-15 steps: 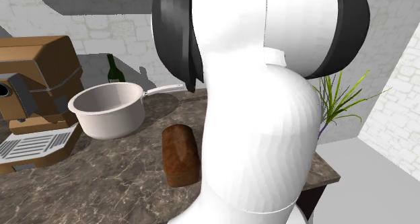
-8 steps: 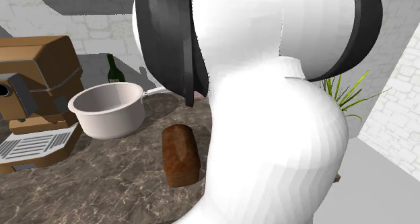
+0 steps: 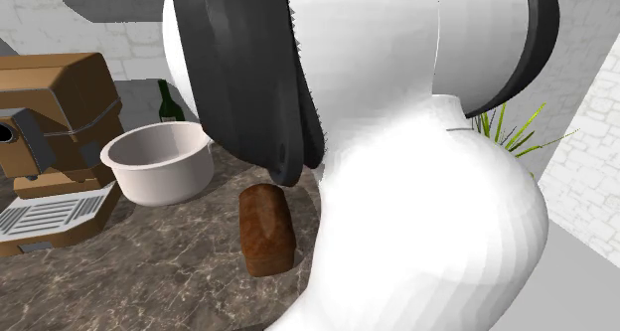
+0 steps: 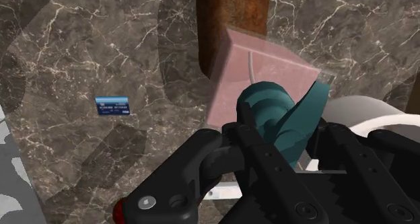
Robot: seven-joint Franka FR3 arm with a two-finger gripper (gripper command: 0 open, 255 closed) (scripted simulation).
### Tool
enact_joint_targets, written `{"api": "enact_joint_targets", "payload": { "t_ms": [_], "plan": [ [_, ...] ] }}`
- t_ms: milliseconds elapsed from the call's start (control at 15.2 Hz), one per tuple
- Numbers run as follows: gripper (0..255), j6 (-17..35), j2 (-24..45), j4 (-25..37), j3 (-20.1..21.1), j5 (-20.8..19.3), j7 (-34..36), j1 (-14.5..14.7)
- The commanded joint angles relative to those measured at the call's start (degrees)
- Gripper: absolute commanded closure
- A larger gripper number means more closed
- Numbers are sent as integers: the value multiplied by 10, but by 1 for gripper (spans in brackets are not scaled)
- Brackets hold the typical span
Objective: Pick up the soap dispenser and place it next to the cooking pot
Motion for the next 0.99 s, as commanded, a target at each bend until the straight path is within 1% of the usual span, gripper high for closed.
{"api": "enact_joint_targets", "payload": {
  "t_ms": [0, 462, 924],
  "plan": [
    [255, 1, -3, -3, 17, 3, 29, 12],
    [255, 4, 16, 18, 77, 10, 129, 52],
    [255, 1, 66, 74, 134, 5, 230, 95]
  ]
}}
